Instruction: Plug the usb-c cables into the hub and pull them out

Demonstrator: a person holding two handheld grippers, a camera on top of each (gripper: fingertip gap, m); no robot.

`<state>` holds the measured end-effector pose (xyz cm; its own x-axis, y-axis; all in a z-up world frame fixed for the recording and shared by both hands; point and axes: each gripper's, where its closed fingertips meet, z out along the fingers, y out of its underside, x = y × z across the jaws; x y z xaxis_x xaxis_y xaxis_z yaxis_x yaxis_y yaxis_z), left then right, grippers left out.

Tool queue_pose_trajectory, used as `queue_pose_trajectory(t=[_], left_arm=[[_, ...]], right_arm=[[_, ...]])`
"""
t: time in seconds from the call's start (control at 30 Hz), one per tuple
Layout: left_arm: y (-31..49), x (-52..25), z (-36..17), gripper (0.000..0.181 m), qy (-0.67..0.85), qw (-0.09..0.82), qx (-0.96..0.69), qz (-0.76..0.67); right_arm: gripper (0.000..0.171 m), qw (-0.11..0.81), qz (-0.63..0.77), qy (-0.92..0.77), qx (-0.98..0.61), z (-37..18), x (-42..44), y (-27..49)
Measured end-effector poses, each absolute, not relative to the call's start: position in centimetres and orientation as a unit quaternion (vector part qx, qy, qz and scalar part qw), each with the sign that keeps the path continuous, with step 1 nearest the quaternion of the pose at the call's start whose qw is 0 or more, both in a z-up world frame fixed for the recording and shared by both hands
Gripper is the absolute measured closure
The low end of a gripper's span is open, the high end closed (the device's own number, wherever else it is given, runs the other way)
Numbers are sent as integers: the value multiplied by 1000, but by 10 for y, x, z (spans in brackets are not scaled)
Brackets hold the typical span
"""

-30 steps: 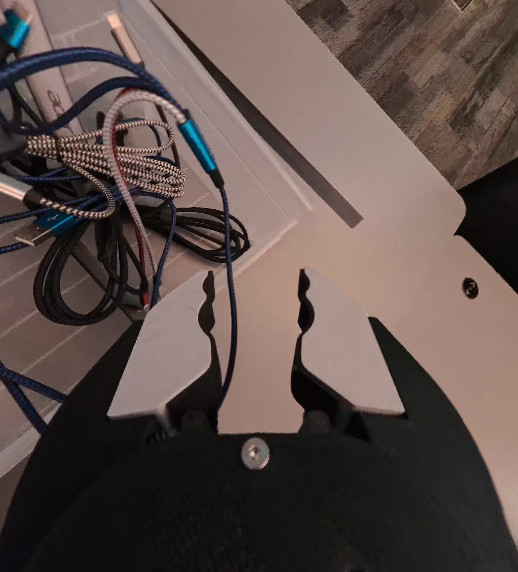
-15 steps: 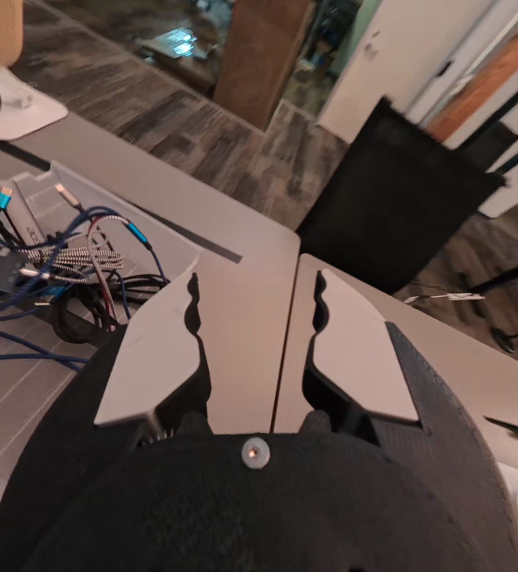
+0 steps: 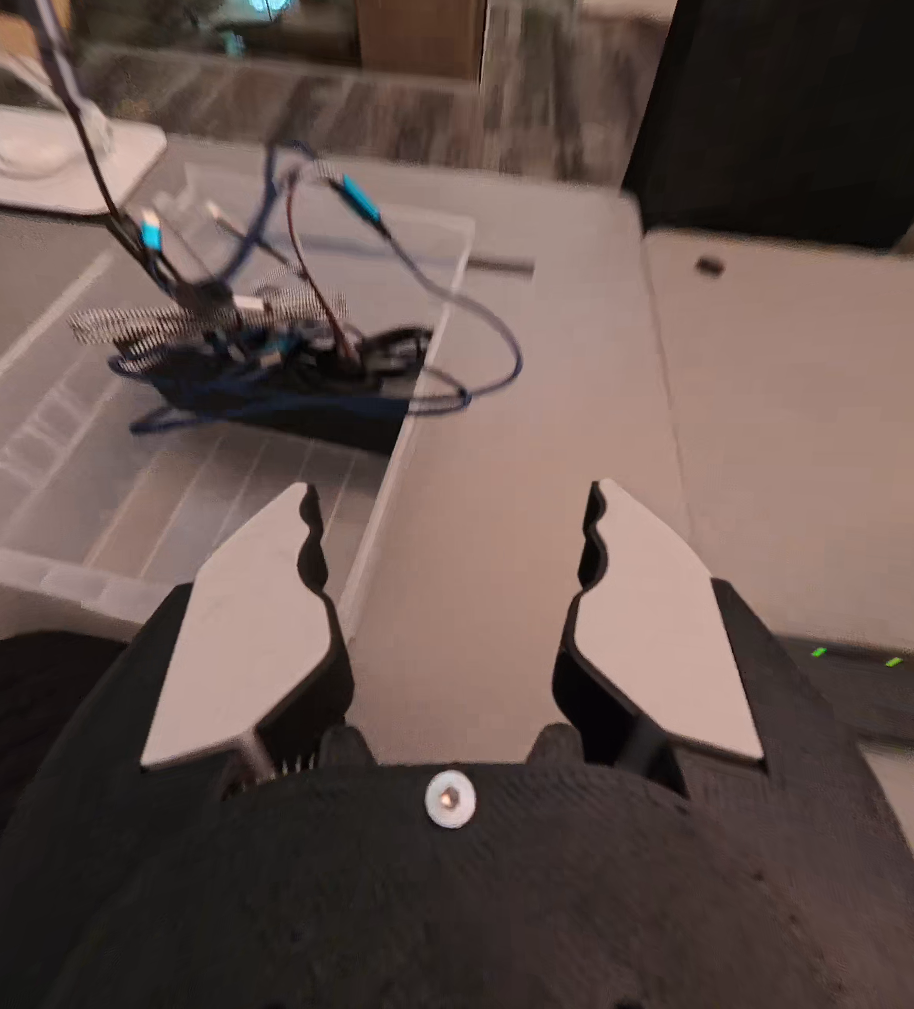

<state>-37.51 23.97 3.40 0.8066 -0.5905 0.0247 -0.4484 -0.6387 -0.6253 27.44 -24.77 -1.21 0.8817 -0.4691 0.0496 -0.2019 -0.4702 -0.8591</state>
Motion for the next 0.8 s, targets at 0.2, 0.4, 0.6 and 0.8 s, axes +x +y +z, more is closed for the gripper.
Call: queue_pose_trajectory(t=[0.2, 0.4, 0.6, 0.8], left_arm=[[291, -398, -24, 111, 214, 220, -912, -273], [298, -411, -64, 114, 195, 140, -933, -268], [279, -419, -95, 124, 199, 50, -943, -262], [265, -422, -121, 141, 216, -21, -950, -224]], right_arm=[[91, 360, -13, 257, -897, -93, 246, -242], [113, 327, -13, 273, -904, -110, 247, -224], [145, 305, -28, 255, -917, -120, 249, -209], [163, 303, -70, 230, -922, -120, 251, -209]])
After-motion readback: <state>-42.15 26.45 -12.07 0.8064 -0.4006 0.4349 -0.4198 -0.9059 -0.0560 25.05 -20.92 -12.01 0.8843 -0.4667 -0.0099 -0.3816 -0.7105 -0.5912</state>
